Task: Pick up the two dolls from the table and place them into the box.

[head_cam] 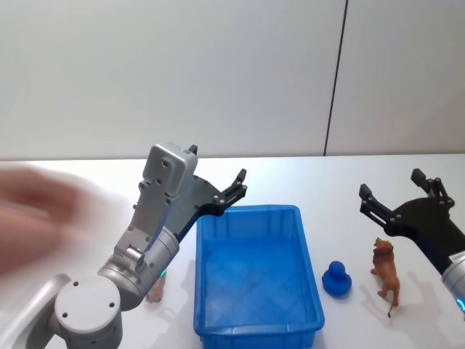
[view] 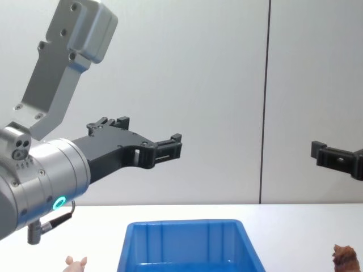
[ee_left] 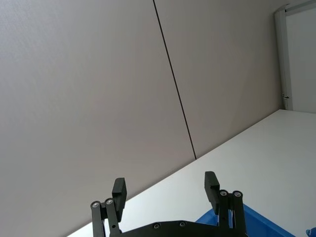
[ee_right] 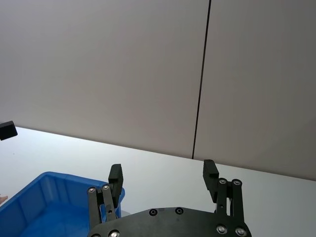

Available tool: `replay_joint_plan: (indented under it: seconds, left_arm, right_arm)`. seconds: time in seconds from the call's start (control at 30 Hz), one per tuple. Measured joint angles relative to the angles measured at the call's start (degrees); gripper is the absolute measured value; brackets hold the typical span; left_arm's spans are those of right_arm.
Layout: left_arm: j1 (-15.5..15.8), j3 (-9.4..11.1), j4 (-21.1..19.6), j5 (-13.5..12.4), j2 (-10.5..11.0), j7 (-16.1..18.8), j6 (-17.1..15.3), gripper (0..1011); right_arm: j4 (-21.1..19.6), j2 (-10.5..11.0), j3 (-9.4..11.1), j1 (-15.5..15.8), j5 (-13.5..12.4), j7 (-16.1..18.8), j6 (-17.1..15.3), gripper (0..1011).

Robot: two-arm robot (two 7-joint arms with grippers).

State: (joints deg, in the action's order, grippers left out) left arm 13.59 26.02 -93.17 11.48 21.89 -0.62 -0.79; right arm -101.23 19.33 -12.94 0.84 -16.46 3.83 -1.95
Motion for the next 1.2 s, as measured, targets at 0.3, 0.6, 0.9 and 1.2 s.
replay_joint_plan:
  seconds: [0.3,0.6,0.9,1.2]
  left_arm:
    - [0.0,0.0,0.0,0.0,0.0,0.0,0.0,1001]
    - [0.0,0.0,0.0,0.0,0.0,0.0,0.0,1001]
    - [0.0,0.0,0.0,0.0,0.0,0.0,0.0,1001]
    - [0.0,0.0,0.0,0.0,0.0,0.0,0.0,1001]
  right_arm:
    - [0.0,0.0,0.0,0.0,0.0,0.0,0.0,1001]
    - [0.0,0.0,0.0,0.0,0.0,0.0,0.0,1001]
    - [0.0,0.0,0.0,0.0,0.0,0.0,0.0,1001]
    - [0.0,0.0,0.0,0.0,0.1,0.0,0.0,1001]
